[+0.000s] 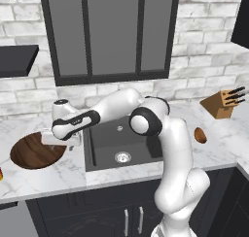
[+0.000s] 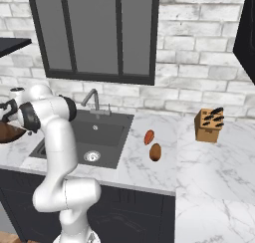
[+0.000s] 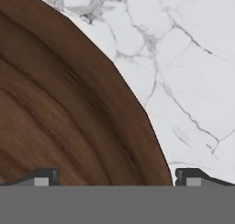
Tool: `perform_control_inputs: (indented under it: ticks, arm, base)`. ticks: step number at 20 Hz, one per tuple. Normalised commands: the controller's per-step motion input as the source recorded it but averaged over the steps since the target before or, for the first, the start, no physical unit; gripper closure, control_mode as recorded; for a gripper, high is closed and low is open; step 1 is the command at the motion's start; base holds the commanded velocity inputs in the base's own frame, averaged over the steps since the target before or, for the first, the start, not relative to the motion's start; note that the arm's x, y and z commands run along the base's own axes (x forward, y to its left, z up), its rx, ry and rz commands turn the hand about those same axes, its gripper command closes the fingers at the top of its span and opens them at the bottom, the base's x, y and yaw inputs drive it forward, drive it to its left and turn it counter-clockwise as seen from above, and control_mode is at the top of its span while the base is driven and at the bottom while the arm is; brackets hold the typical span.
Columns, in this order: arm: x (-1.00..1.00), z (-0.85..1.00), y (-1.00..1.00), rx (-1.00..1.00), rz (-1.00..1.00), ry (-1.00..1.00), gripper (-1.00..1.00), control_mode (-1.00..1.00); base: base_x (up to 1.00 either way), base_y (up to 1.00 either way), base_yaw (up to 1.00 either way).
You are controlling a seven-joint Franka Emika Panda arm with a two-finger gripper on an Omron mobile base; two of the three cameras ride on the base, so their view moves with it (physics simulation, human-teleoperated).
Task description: Remove the potato and sweet potato from the sink. Then move the bowl and cup from the counter to the sink for washing.
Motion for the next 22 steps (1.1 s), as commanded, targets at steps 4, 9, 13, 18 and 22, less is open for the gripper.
perform_control_inputs:
  ticks: [4, 9, 13, 18, 22]
  arm:
    - [0.03, -0.14, 0.06, 0.04, -0.01, 0.00, -1.00, -1.00]
    - [0.01, -0.14, 0.07, 0.03, -0.02, 0.00, -1.00, -1.00]
    - [0.00, -0.13, 0.12, 0.00, -0.03, 0.00, 1.00, -1.00]
    - [-0.01, -0.05, 0.05, 0.00, -0.06, 0.00, 1.00, -1.00]
    - [-0.04, 0.00, 0.00, 0.02, -0.11, 0.01, 1.00, -1.00]
  base:
    - [0.00, 0.00, 0.00]
    - [0.00, 0.00, 0.00]
    - [0.00, 0.00, 0.00]
    - [0.00, 0.00, 0.00]
    - [0.00, 0.00, 0.00]
